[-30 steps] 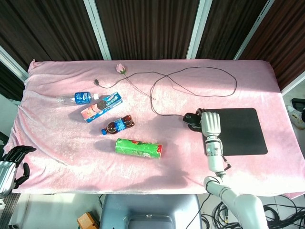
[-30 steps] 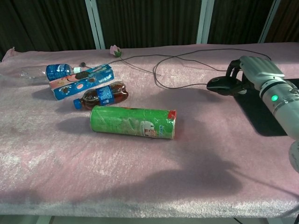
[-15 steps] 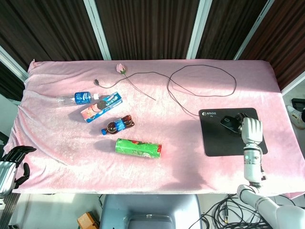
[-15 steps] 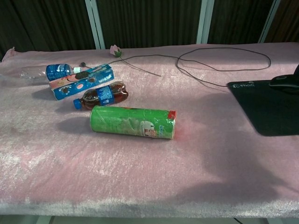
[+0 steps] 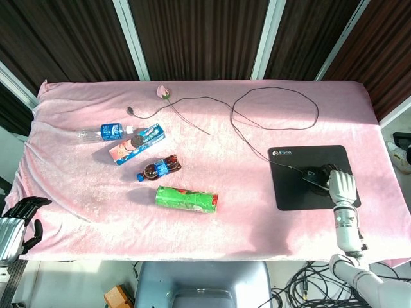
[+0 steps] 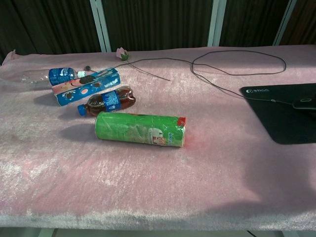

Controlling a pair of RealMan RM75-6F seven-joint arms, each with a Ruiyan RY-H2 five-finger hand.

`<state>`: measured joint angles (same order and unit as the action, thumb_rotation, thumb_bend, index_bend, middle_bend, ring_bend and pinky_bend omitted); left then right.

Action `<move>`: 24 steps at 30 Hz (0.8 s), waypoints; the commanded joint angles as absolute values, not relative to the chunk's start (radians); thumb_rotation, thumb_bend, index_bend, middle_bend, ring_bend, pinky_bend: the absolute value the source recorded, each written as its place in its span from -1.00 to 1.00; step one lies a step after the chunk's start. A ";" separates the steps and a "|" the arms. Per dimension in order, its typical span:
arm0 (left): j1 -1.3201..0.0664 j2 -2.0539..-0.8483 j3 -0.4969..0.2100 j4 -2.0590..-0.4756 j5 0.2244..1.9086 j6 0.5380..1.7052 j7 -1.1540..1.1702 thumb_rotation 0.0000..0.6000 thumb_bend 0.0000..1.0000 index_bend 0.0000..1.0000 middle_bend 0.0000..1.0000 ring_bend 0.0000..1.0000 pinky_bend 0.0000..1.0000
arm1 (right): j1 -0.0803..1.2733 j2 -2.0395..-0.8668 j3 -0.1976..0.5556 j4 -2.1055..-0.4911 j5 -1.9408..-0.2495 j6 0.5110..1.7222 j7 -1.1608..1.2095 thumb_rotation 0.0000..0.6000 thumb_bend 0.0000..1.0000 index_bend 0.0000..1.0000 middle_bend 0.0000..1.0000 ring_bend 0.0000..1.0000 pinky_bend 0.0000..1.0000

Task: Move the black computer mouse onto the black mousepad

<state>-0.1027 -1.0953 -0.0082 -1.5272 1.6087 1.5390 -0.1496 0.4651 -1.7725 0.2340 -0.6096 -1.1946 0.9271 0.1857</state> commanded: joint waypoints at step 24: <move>-0.097 -1.115 -0.001 -1.539 1.633 1.556 -0.069 1.00 0.43 -0.44 -0.48 -0.62 -0.19 | 0.071 -1.230 0.029 -1.664 -1.385 1.528 -0.146 1.00 -0.65 -0.95 -0.92 -0.88 -0.62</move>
